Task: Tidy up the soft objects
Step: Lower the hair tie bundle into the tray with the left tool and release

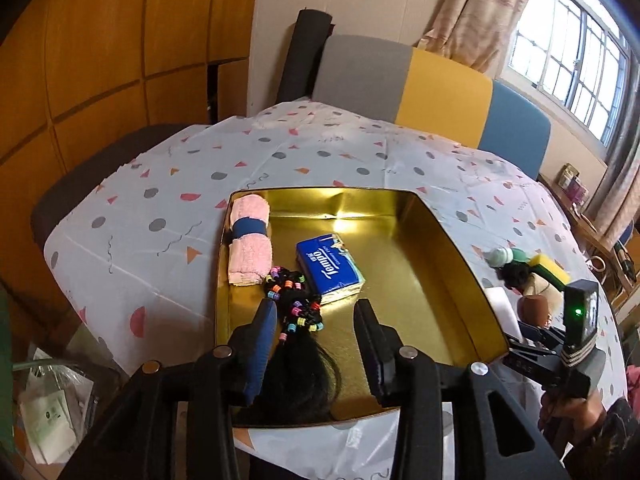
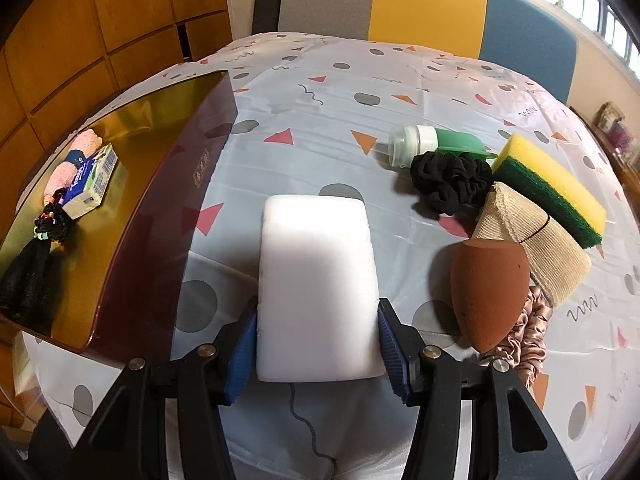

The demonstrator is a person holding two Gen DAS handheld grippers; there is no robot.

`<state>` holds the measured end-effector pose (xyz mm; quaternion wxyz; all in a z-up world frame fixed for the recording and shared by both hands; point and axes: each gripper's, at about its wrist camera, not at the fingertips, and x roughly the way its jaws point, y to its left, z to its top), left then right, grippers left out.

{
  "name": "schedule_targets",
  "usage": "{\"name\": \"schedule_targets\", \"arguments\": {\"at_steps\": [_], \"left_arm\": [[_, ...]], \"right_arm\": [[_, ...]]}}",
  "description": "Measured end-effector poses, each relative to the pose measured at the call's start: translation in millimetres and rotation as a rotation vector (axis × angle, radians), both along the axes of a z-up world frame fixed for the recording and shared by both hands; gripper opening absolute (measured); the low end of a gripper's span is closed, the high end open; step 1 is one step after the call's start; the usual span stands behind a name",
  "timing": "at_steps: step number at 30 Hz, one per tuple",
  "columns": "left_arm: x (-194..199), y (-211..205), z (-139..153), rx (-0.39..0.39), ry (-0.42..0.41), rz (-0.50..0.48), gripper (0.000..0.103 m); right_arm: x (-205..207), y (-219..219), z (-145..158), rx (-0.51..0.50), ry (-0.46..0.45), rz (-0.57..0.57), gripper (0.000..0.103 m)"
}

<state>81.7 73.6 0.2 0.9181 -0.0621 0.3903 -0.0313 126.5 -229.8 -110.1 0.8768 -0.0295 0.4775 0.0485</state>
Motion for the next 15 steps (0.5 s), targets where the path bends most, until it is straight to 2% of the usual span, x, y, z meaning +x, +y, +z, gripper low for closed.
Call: {"name": "schedule_targets", "arguments": {"at_steps": [10,15], "left_arm": [[-16.0,-8.7,6.7,0.028,-0.027,-0.023,0.040],[-18.8,-8.5,5.6,0.027,-0.025,-0.032,0.040]], "right_arm": [[-2.9,1.6,1.6,-0.008,0.004,-0.024,0.055],[-3.5,-5.1,9.4,0.033,0.007,-0.086,0.054]]}}
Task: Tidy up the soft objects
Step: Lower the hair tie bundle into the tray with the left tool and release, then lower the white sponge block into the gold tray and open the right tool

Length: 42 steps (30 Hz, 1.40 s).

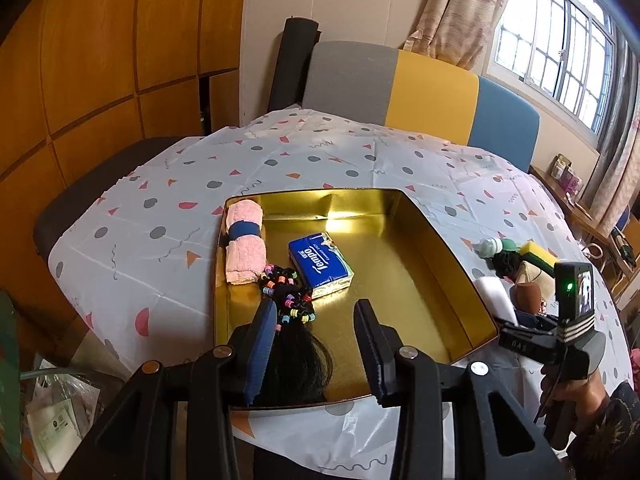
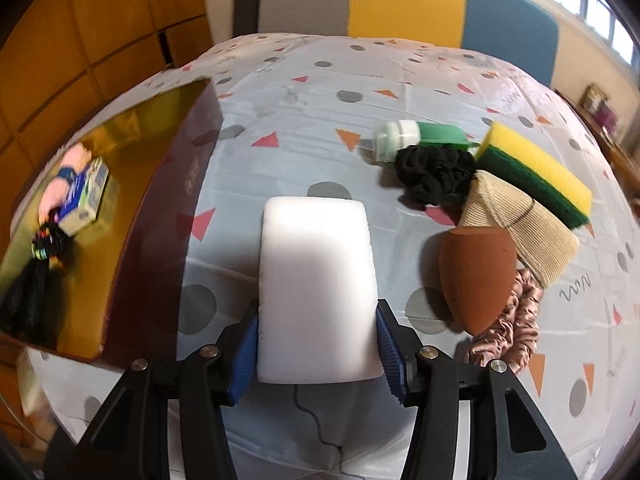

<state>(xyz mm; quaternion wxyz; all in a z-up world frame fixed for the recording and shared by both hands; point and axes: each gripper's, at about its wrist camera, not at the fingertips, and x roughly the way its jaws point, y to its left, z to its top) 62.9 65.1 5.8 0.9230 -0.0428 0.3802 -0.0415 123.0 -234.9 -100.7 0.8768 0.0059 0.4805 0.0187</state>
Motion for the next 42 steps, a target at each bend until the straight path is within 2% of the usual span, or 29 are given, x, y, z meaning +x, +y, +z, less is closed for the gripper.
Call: {"name": "schedule_targets", "arguments": {"at_steps": [6,9,12,16,19,22,27,33,37,42], "left_arm": [[0.6,4.2,-3.7,-0.012,0.008,0.008,0.040],[0.7,5.6,-6.6,-0.018,0.012,0.007,0.040],[0.6,7.5,-8.8,-0.021,0.015,0.011,0.040],[-0.2,18.6,-7.7,-0.037,0.003,0.039,0.043],[-1.6,28.4,-5.4,-0.047,-0.013,0.062,0.046],[-3.3,38.3,-4.2,-0.035,-0.025,0.101,0.049],[-3.8,49.4,-6.7,-0.020,-0.017,0.140,0.049],[-5.1,54.0,-8.8,0.001,-0.017,0.154,0.049],[-7.7,51.8,-6.1,0.026,-0.034,0.158,0.049],[-11.2,48.5,-0.6,0.041,-0.057,0.150,0.050]], "right_arm": [[-7.3,-10.3,37.5,0.042,-0.098,-0.065,0.054],[-12.2,-6.3,60.0,0.083,-0.145,-0.052,0.054],[-16.7,16.1,80.1,0.120,-0.179,0.016,0.054],[-17.2,62.2,88.8,0.141,-0.165,0.148,0.054],[-15.3,98.7,82.6,0.155,-0.125,0.236,0.054],[-11.6,134.3,68.4,0.122,-0.073,0.300,0.055],[2.3,173.2,36.3,0.081,0.016,0.338,0.055],[15.5,199.4,5.3,0.025,0.118,0.367,0.058],[11.9,204.9,-0.1,0.014,0.123,0.374,0.060],[4.0,198.6,11.9,0.020,0.067,0.374,0.077]]}}
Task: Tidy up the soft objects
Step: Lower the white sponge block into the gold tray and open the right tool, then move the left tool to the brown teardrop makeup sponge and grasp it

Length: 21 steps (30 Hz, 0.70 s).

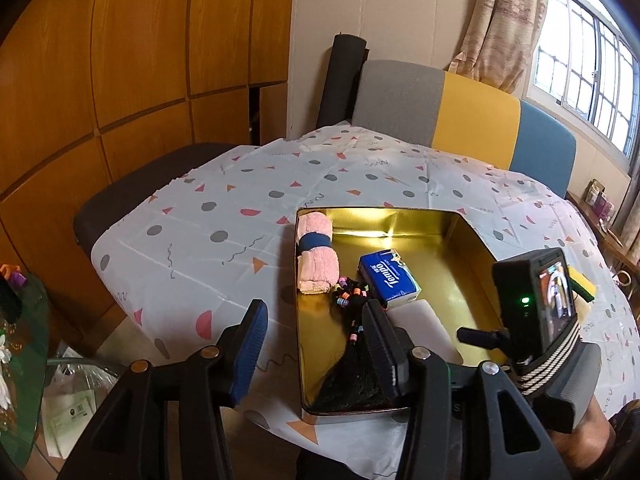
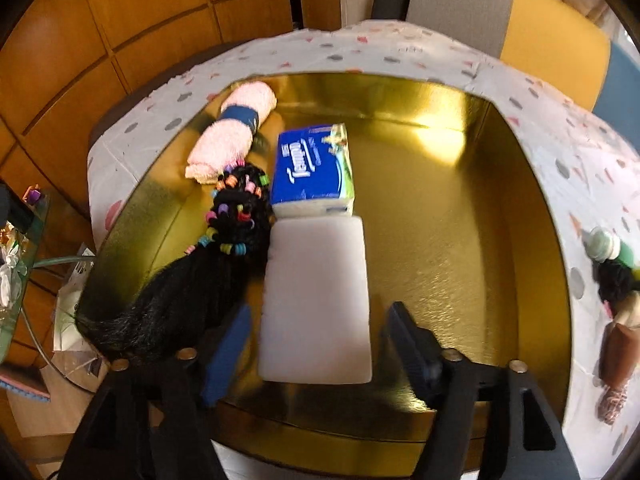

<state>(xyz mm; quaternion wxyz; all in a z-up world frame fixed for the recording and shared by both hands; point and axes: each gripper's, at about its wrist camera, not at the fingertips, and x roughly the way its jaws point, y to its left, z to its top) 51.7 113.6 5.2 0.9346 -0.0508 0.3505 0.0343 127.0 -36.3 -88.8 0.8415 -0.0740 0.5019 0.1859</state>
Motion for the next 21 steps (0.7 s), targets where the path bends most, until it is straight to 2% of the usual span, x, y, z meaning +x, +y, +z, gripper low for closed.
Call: {"name": "schedule_targets", "arguments": {"at_steps": [4,10,17,19,21], "left_arm": [[-0.9,-4.6,1.5,0.000,-0.001,-0.012,0.050],[-4.6,-14.2,3.3,0.017,-0.004,-0.038,0.050],[-6.4,-26.1,6.7,0.033,-0.007,-0.071,0.052],[-6.9,-29.7,7.7,0.034,-0.010,-0.081,0.057],[-7.2,-34.4,8.8,0.035,-0.013,-0.098,0.057]], "right_arm": [[-2.2,-3.6,12.3,0.024,-0.034,0.006,0.085],[-9.9,-15.7,24.9,0.037,-0.062,-0.013,0.091],[-28.2,-47.2,48.3,0.067,-0.175,-0.043,0.100],[-33.4,-58.9,54.5,0.056,-0.211,-0.058,0.102],[-38.0,-73.6,59.8,0.047,-0.236,-0.080,0.103]]}}
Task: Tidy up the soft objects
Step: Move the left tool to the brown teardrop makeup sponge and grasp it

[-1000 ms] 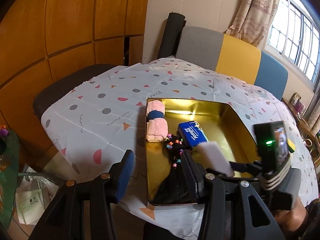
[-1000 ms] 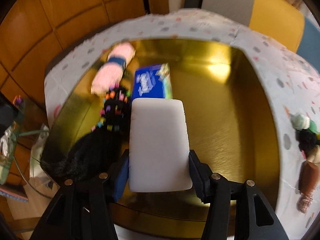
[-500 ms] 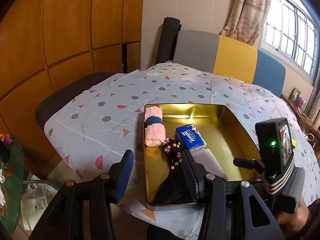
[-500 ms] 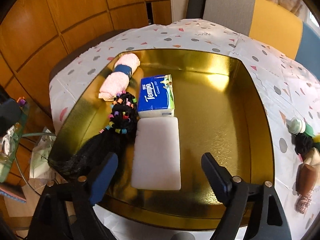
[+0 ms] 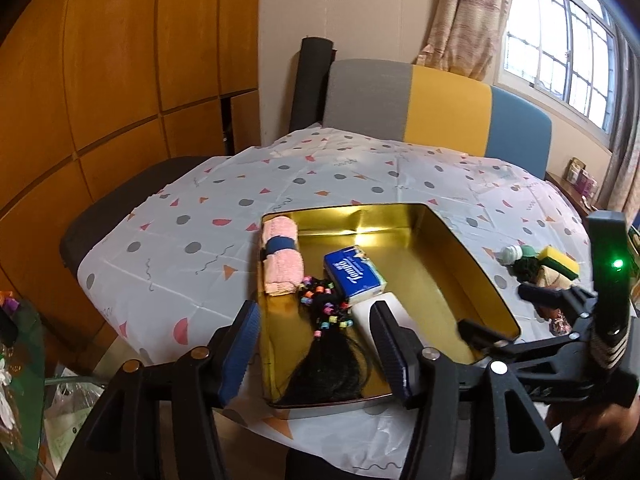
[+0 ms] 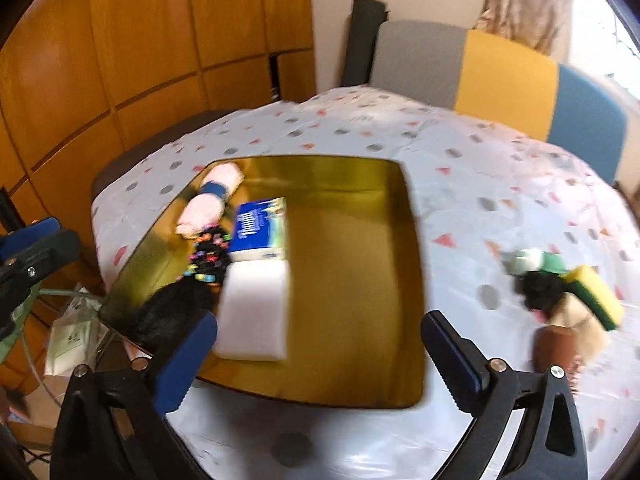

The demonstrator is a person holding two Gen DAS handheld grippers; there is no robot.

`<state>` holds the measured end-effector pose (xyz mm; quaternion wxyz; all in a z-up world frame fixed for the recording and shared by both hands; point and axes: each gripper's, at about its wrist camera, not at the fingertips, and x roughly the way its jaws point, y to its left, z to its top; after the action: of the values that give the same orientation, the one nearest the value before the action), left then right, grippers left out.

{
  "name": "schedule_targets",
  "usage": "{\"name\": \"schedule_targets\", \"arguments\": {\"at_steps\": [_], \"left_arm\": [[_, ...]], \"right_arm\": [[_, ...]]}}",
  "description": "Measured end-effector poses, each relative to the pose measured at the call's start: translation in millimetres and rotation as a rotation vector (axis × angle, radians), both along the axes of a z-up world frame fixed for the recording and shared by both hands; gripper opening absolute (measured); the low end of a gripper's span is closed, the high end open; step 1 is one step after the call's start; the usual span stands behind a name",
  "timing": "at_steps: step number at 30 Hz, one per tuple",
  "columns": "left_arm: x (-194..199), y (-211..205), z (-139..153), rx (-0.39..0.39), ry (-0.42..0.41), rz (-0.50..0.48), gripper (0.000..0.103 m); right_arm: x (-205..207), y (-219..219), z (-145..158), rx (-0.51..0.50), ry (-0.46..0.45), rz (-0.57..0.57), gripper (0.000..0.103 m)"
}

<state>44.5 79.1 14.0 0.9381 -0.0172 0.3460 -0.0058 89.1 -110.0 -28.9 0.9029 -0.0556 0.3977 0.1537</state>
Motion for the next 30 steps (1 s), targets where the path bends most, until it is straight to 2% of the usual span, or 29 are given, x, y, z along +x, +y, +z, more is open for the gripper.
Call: {"name": "schedule_targets", "arguments": {"at_steps": [8,14,23,30], "left_arm": [[2.0,-20.6,2.9,0.025,-0.003,-0.050,0.057],[3.9,-43.2,4.1,0.042,-0.002,-0.107,0.057],[7.6,-81.0,1.8,0.063,0.015,-0.220,0.057],[18.8,-121.5,1.0,0.052,0.060,-0.338,0.058]], "right_arm": [[-10.4,-78.7,9.7,-0.070,-0.040,-0.125,0.103],[-16.3,-149.6,12.9,-0.118,-0.041,-0.261,0.103],[-32.9,-242.2,14.2,-0.138,-0.044,-0.461,0.103],[-47.3,-316.4,-0.2,-0.096,-0.032,-0.651,0.103]]}}
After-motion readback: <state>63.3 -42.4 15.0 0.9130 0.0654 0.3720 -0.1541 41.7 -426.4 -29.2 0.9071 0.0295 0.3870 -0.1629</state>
